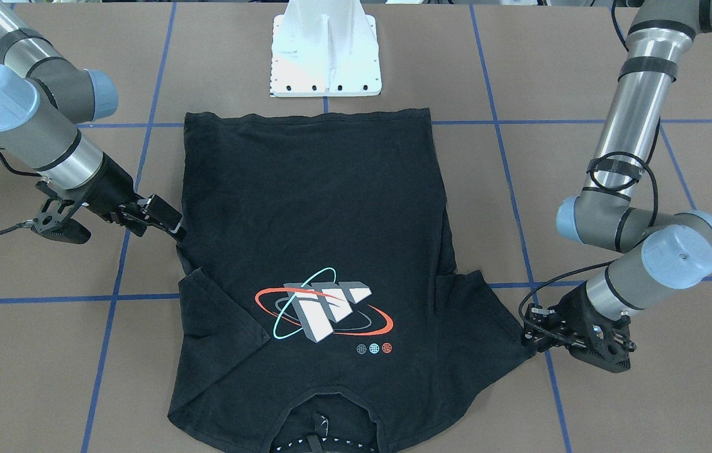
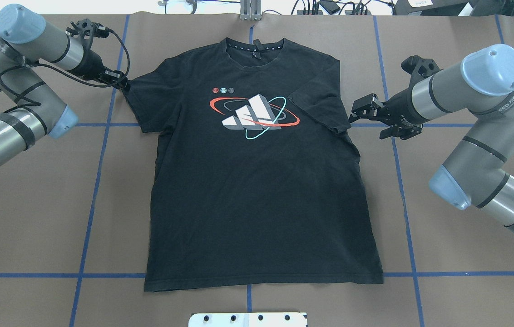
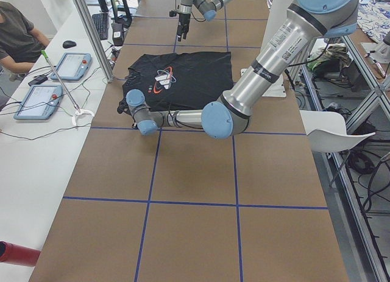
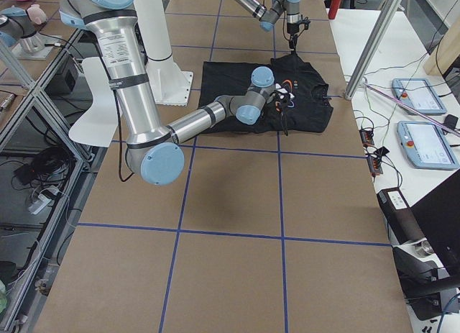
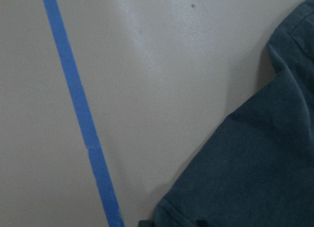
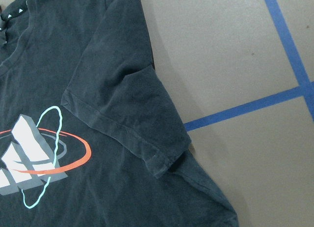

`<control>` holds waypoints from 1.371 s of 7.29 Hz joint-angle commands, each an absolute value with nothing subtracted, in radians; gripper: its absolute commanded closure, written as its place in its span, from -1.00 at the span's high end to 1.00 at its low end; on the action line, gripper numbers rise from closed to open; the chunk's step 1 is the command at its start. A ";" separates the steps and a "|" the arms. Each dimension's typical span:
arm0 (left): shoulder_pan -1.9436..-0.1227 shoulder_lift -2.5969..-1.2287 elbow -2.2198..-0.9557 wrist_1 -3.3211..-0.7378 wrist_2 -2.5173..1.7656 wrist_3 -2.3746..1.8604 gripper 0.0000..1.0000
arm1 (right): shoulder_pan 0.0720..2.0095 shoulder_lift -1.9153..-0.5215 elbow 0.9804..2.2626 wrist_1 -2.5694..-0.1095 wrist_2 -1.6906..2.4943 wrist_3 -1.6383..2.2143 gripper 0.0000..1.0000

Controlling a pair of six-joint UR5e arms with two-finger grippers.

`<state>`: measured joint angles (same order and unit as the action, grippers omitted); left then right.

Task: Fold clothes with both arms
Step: 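Grasp the sleeve with the right gripper while the left arm moves in, then fold the sleeves inward with both grippers toward the shirt center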

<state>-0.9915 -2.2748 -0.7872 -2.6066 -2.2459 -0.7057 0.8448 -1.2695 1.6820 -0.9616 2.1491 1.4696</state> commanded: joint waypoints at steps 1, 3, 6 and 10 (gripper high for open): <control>-0.992 -2.275 -0.788 -2.609 -2.246 -0.721 -1.00 | 0.845 -1.269 1.683 -0.962 2.149 1.470 1.00; -0.997 -2.275 -0.866 -2.605 -2.255 -0.816 -1.00 | 0.851 -1.270 1.692 -0.962 2.151 1.470 1.00; -0.991 -2.263 -1.104 -2.547 -2.335 -1.073 -1.00 | 0.851 -1.275 1.689 -0.962 2.151 1.470 1.00; -0.867 -2.367 -1.074 -2.545 -2.211 -1.269 -1.00 | 0.853 -1.281 1.684 -0.962 2.151 1.470 1.00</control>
<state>-0.8971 -2.3435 -1.0990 -2.5447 -2.2619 -1.2517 0.8528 -1.2785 1.6871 -0.9618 2.1518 1.4696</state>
